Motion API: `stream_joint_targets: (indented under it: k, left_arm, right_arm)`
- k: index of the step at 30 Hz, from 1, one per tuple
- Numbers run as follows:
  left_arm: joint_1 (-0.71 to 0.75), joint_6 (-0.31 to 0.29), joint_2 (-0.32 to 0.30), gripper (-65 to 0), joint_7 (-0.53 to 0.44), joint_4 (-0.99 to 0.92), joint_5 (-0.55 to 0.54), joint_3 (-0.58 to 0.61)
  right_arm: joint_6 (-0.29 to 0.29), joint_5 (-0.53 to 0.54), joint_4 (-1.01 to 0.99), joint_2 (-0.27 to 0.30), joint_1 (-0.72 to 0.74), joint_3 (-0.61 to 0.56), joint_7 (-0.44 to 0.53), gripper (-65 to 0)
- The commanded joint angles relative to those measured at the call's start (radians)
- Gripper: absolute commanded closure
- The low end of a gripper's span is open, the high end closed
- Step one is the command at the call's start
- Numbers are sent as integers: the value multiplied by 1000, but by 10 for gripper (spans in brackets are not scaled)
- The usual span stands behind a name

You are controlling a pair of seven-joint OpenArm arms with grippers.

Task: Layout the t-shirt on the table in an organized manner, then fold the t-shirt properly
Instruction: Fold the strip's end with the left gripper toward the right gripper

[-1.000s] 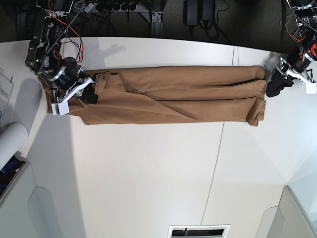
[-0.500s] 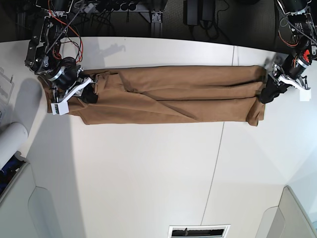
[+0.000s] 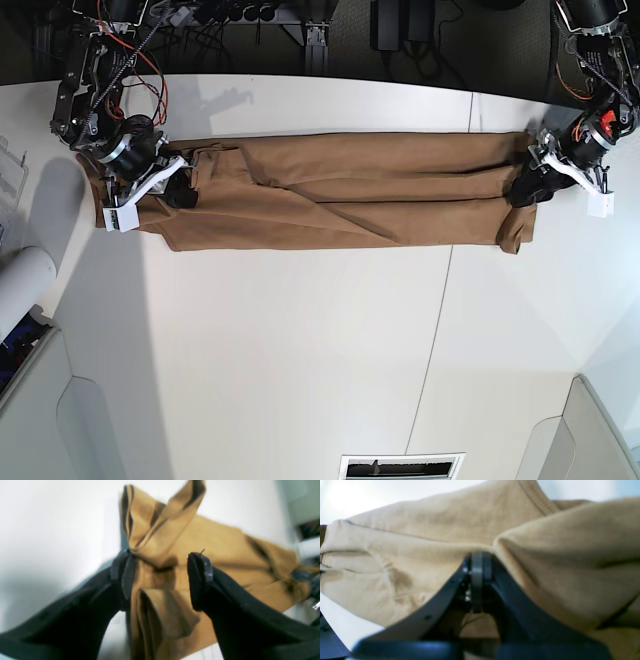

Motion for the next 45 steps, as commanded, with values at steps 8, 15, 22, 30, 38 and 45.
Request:
stream_joint_targets:
  k: [8,15,22,30,38,45]
  left_arm:
    - [43,17,-12,-358,-71,83,132,17]
    - [25,105,-12,-359,-126,82,140,118]
    - [-14,188,-9,-358,-172,82,274,142]
    - [-15,232,-3,-95,-269,82,354,228]
    - [-9,232,52,0,-245,83,423,272]
    - [-9,233,51,0,-258,175,473,255]
  right_arm:
    - [-3,23,10,5,7,3,-10,0]
    - [-3,24,10,5,7,3,-21,0]
    - [-3,25,10,5,7,3,-29,0]
    - [-3,57,10,5,7,3,-33,0]
    - [-3,58,10,5,7,3,-40,0]
    - [-3,58,10,6,7,4,-40,0]
